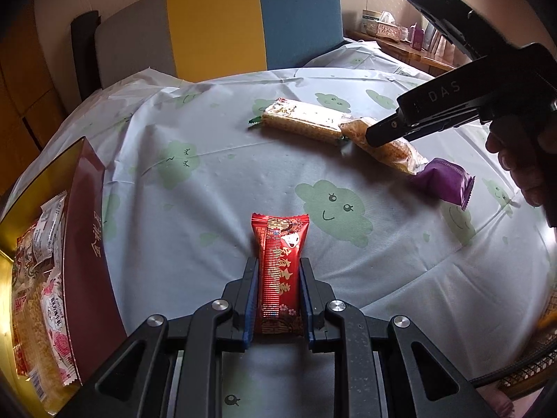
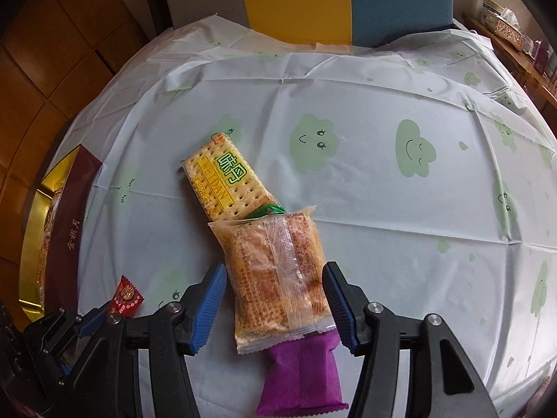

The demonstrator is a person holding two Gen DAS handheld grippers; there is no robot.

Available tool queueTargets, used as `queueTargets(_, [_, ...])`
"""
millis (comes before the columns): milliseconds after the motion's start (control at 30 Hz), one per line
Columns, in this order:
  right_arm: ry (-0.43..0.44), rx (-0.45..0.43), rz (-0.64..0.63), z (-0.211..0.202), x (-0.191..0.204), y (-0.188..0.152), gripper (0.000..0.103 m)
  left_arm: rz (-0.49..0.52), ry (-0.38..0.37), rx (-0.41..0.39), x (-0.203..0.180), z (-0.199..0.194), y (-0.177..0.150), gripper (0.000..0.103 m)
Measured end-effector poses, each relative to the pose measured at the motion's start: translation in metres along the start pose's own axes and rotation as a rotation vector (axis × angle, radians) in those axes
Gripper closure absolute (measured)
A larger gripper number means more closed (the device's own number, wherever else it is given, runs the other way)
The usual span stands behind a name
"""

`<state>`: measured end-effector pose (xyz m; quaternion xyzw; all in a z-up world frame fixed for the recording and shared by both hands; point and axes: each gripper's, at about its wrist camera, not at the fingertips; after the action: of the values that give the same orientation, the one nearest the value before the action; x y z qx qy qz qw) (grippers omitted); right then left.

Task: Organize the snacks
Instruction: 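Grasp the clear bread pack with the right tool while the left tool holds the red bar, then carry the red candy bar into the gold box and open the left tool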

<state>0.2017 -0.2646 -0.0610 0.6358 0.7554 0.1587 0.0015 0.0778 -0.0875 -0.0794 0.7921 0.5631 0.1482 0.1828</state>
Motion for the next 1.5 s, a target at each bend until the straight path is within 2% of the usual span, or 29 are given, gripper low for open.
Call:
queueTargets(67, [-0.003, 0.006, -0.009, 0.005, -0.001, 0.001, 0.041, -0.004, 0.003, -0.001, -0.001, 0.000, 0.000, 0.081])
queueTargets(233, [0.009, -0.012, -0.005, 0.010, -0.005, 0.000, 0.043, -0.005, 0.012, -0.008, -0.003, 0.000, -0.001, 0.081])
queueTargets(333, [-0.029, -0.024, -0.023, 0.007, -0.002, -0.002, 0.045, -0.009, 0.011, -0.012, -0.003, 0.000, -0.002, 0.081])
queueTargets(533, [-0.102, -0.043, 0.083, 0.002, -0.026, -0.002, 0.045, -0.014, 0.010, -0.013, -0.002, 0.000, -0.002, 0.081])
queueTargets(633, [-0.082, -0.031, 0.119, 0.007, -0.033, 0.001, 0.040, -0.016, 0.009, -0.011, -0.001, 0.000, -0.001, 0.081])
queueTargets(767, [-0.058, -0.014, 0.143, 0.007, -0.037, 0.001, 0.039, -0.014, 0.011, -0.009, -0.001, 0.000, -0.001, 0.081])
queueTargets(1033, [-0.065, -0.006, 0.113, 0.010, -0.033, 0.006, 0.038, -0.009, 0.024, -0.012, -0.004, 0.000, -0.002, 0.081])
queueTargets(1167, [-0.087, -0.016, 0.081, 0.011, -0.029, 0.005, 0.043, -0.007, 0.029, -0.008, -0.004, 0.000, -0.001, 0.081])
queueTargets(1367, [-0.091, -0.022, 0.071, 0.014, -0.030, 0.003, 0.042, -0.020, 0.017, 0.024, -0.001, -0.002, 0.006, 0.082])
queueTargets(1500, [-0.109, -0.022, 0.046, 0.017, -0.026, 0.003, 0.042, -0.045, -0.002, 0.017, 0.003, -0.015, 0.009, 0.082])
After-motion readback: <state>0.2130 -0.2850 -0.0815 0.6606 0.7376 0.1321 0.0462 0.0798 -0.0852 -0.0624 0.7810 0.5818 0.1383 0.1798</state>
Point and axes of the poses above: each gripper's, at about its wrist camera, not at the fingertips, and z roughly the way its jaws point, x to its left, y to its top, and after that the axes turned 9 degrees about x, right-handed
